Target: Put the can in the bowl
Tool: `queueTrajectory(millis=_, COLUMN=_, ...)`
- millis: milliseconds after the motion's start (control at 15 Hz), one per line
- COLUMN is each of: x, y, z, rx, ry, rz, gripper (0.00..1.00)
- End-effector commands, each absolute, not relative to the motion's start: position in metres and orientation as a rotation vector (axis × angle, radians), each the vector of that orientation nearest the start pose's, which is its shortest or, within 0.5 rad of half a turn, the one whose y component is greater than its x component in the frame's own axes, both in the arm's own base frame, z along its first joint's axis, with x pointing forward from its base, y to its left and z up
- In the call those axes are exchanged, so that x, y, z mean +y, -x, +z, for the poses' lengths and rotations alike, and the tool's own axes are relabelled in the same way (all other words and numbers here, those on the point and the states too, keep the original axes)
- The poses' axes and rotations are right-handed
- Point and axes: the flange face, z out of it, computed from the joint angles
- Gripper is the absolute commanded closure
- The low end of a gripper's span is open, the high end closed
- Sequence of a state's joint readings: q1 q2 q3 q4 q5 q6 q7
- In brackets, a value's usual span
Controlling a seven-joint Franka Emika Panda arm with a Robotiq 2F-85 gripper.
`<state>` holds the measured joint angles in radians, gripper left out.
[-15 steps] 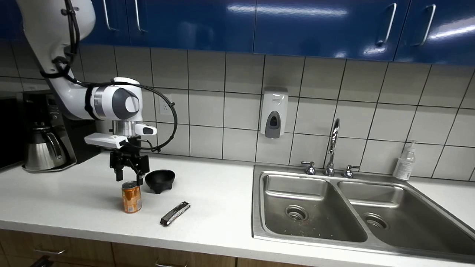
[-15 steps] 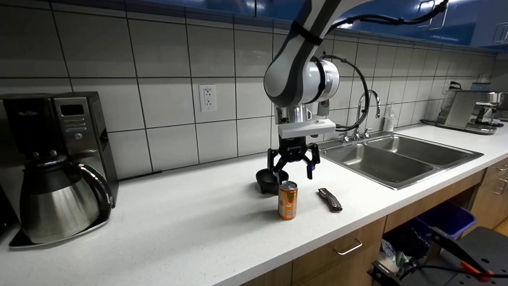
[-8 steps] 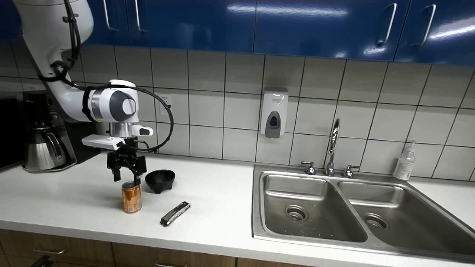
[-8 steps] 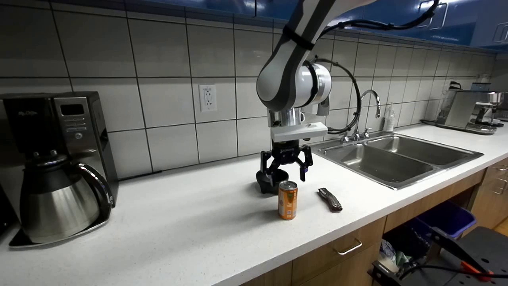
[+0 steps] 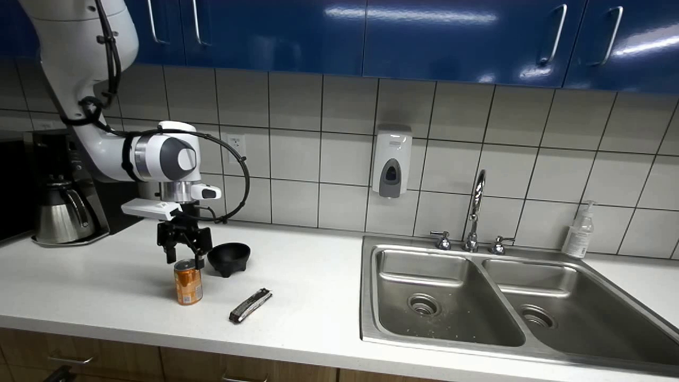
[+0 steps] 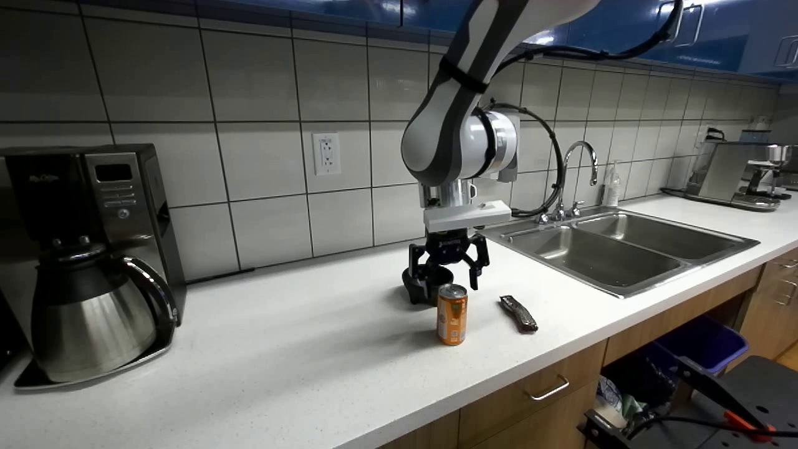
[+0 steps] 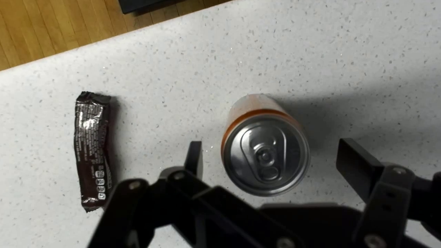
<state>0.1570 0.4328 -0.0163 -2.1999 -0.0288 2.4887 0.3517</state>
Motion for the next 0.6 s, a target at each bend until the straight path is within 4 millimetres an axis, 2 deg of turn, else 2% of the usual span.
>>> queueTrajectory(millis=0, x=0.079, y=-0.541, z=0.164, rx=0.311, ry=3.199, rz=0.187, gripper=0.0)
queueTrajectory(millis=533, x=0.085, y=-0.538, z=0.143, rx=0.301, ry=3.214, rz=0.202, gripper=0.0)
